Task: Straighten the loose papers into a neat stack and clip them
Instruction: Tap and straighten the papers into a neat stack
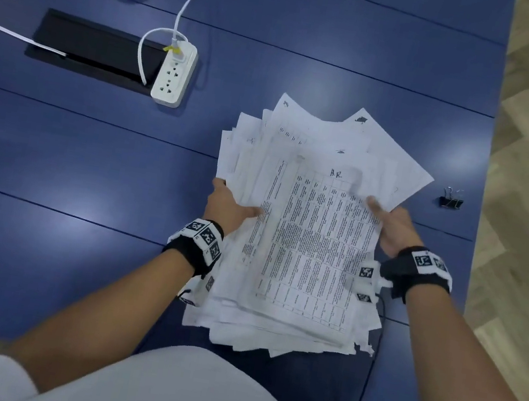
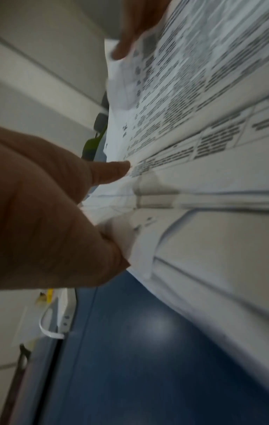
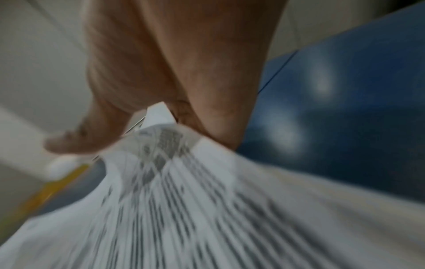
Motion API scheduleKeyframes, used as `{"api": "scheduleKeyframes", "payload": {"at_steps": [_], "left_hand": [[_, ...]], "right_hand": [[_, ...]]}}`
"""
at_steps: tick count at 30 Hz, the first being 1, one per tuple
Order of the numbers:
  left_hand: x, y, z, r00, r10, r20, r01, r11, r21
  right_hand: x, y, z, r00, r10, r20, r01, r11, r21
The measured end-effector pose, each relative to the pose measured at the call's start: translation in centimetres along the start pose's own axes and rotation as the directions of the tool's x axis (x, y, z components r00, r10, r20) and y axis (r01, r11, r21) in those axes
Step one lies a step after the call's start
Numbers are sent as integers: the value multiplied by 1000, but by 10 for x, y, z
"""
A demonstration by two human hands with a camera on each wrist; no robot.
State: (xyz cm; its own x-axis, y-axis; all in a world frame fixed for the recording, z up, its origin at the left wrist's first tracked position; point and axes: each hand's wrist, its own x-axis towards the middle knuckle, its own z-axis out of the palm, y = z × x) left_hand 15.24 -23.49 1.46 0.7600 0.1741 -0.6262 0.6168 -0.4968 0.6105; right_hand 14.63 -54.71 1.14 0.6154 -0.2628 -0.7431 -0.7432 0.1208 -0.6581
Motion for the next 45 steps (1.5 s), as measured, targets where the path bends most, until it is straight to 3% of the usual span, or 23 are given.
{"api": "scheduleKeyframes", "payload": {"at_steps": [2,5,7,9,11,13,15,17,19,24,26,28,30,32,35,37,40,42,45], "left_hand": [[1,-5,2,999,-27,25,27,999,25],[1,-12,2,999,17,37,-16,1000,-23],[-1,-13,-2,995,26,95,-19,997,-76],[-3,-17,-7,981,-5,192,30,991,-128],[-6,-19,-7,946,-33,321,107,971,-215],[-9,-22,-3,919,-51,390,172,944,-281],[-10,-22,3,935,-72,346,177,943,-281],[-17,-12,6,960,-61,273,143,946,-291],[-19,-8,11,970,-49,236,119,949,-292],[-23,-1,-21,937,32,349,149,865,-480],[-23,-1,-23,919,67,388,95,919,-383],[-24,1,-11,930,15,367,75,970,-230],[-26,1,-4,955,-44,292,108,973,-205],[-20,-7,-9,959,-24,283,112,948,-299],[-18,-20,-24,934,46,354,93,925,-367],[-27,-18,-22,930,24,366,91,952,-294],[-29,-15,-9,961,-36,276,120,948,-296],[-26,-16,-13,956,12,293,101,924,-369],[-19,-20,-26,930,69,360,62,939,-340]], "right_hand": [[-4,10,7,1000,-14,-2,14,986,-168],[-7,13,10,1000,2,11,1,962,-274],[-13,12,9,995,-73,-73,48,953,-300],[-24,10,8,981,-157,-117,129,968,-216],[-34,6,9,986,-169,10,169,979,-115],[-35,6,6,981,-115,157,122,992,-35],[-28,13,4,977,-61,203,81,992,-95],[-29,15,9,980,-81,180,119,970,-214],[-30,14,9,985,-106,137,135,964,-228],[-48,13,-15,985,-118,127,121,992,-22],[-46,18,-12,992,-114,53,123,970,-211],[-40,23,-2,991,-88,96,114,943,-312],[-42,21,9,983,-94,157,142,934,-328],[-50,12,4,982,-108,157,145,958,-246],[-51,10,-17,952,-124,279,140,989,-38],[-48,16,-13,951,-102,294,139,985,-107],[-42,23,-3,971,-142,191,188,950,-249],[-39,25,-7,982,-141,129,167,960,-225],[-43,22,-17,960,-219,174,235,969,-80]]}}
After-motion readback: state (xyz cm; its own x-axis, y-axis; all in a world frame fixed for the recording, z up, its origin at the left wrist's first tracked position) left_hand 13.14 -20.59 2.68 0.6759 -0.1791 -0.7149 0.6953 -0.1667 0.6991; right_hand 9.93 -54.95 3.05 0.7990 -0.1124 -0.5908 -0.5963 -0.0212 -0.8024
